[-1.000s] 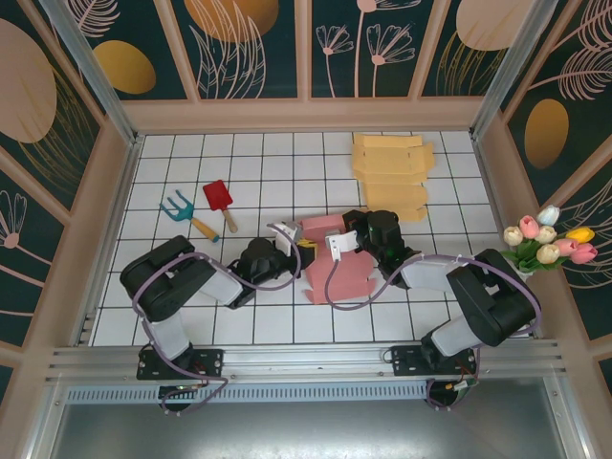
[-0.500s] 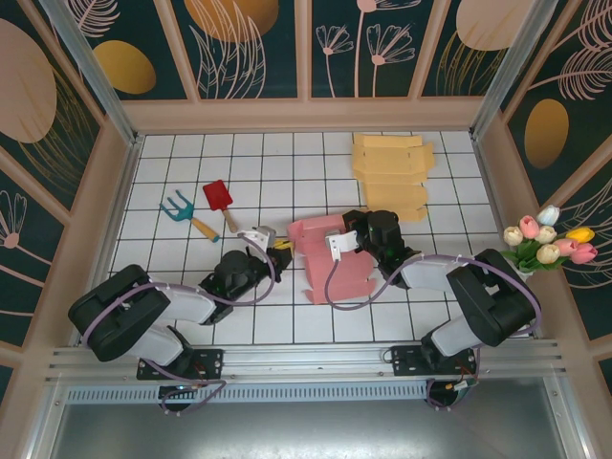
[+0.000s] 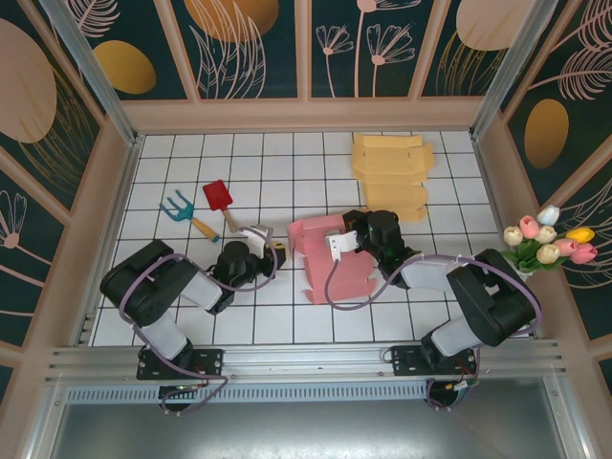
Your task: Fold the paper box
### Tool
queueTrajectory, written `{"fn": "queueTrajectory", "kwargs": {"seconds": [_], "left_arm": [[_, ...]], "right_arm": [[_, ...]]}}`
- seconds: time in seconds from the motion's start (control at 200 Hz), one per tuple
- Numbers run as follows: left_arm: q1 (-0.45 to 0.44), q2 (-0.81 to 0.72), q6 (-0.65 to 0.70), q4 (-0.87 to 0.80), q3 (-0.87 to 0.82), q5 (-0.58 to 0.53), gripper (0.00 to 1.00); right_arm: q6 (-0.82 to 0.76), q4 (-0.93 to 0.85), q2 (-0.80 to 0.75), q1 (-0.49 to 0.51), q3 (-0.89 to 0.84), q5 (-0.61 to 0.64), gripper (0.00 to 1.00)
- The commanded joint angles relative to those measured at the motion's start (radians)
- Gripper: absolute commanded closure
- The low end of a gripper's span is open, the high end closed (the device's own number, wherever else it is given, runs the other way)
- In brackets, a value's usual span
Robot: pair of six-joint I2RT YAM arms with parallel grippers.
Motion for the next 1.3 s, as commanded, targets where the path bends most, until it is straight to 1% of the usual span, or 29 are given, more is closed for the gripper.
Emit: {"fn": "queueTrajectory", "kwargs": {"seconds": [0.0, 0.19, 0.295, 0.616, 0.676, 0.756, 0.921, 1.011, 1.156, 1.296], "left_arm": [[0.007, 0.023, 0.042, 0.052, 0.036, 0.045, 0.78], [0.007, 0.041, 0.092, -0.024, 0.086, 0.018, 0.78], [0.007, 0.043, 0.116, -0.037, 0.097, 0.002, 0.78], [0.007, 0.046, 0.080, 0.007, 0.128, 0.216, 0.78], [0.006, 0.056, 0.066, 0.019, 0.133, 0.242, 0.80], [0.005, 0.072, 0.053, 0.028, 0.142, 0.246, 0.84], [-0.001, 0.106, 0.031, 0.029, 0.173, 0.237, 0.83], [-0.017, 0.107, 0.023, 0.030, 0.182, 0.216, 0.79], [-0.045, 0.110, 0.020, -0.013, 0.213, 0.126, 0.73], [-0.053, 0.125, 0.024, -0.044, 0.234, 0.044, 0.73]], "right_arm": [[-0.026, -0.084, 0.016, 0.006, -0.012, 0.003, 1.00], [-0.026, -0.086, 0.017, 0.006, -0.011, 0.003, 1.00], [-0.026, -0.088, 0.018, 0.008, -0.011, 0.003, 1.00], [-0.023, -0.085, 0.022, 0.009, -0.011, 0.002, 1.00], [-0.023, -0.079, 0.024, 0.009, -0.010, 0.003, 1.00], [-0.023, -0.073, 0.024, 0.011, -0.012, 0.003, 1.00], [-0.023, -0.072, 0.026, 0.015, -0.013, 0.002, 1.00], [-0.023, -0.073, 0.029, 0.018, -0.012, 0.003, 1.00], [-0.024, -0.071, 0.031, 0.020, -0.011, 0.002, 1.00], [-0.028, -0.073, 0.026, 0.025, -0.015, 0.003, 1.00]]}}
